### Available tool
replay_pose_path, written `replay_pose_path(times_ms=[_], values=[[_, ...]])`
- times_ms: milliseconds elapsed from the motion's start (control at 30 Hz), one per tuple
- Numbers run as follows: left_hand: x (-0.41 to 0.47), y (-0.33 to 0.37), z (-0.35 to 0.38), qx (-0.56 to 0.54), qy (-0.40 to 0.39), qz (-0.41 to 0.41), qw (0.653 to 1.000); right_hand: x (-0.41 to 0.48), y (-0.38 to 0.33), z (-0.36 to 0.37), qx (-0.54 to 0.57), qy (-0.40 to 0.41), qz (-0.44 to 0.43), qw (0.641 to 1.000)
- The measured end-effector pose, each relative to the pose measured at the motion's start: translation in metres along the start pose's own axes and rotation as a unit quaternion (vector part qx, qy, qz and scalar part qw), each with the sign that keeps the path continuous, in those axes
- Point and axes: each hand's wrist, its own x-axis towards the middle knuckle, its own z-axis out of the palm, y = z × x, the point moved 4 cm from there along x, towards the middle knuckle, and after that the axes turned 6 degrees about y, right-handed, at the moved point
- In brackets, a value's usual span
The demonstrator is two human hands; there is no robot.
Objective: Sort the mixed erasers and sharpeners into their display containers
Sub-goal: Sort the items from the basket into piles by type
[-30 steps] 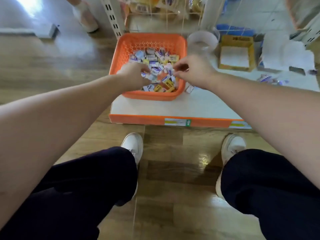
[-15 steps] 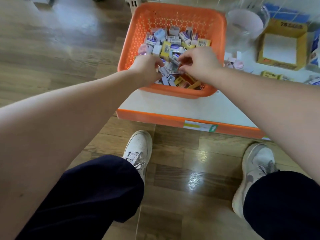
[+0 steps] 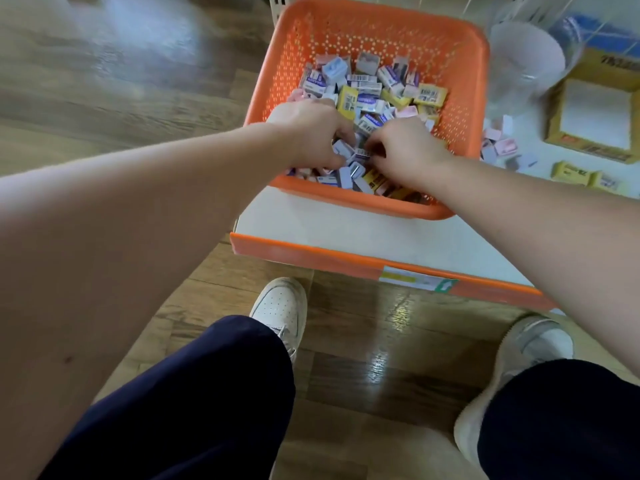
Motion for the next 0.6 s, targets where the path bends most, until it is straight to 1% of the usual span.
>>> replay_pose_path(times_ms=[167,233,333,433,533,600], values=[[-0.002,-0.003,0.0,-0.018,0.02,-0.006,1.0,-0.005,0.001,0.002,0.009,0.017,0.014,1.0],[-0.002,-0.005,-0.002,-0.051,0.04,-0.019,0.998,-0.007,-0.001,-0.002,0.03,0.031,0.008,0.999],[-0.004,-0.01,-0.007,-0.136,0.076,-0.072,0.985,-0.009,-0.01,-0.008,0.071,0.049,-0.026,0.996],[-0.006,-0.012,-0.01,-0.208,0.093,-0.11,0.968,-0.012,-0.015,-0.006,0.086,0.027,-0.07,0.993],[-0.005,-0.011,-0.009,-0.215,0.088,-0.1,0.967,-0.013,-0.013,-0.001,0.106,-0.015,-0.064,0.992],[-0.004,-0.013,-0.007,-0.207,0.087,-0.09,0.97,-0.011,-0.013,0.002,0.108,-0.025,-0.057,0.992]])
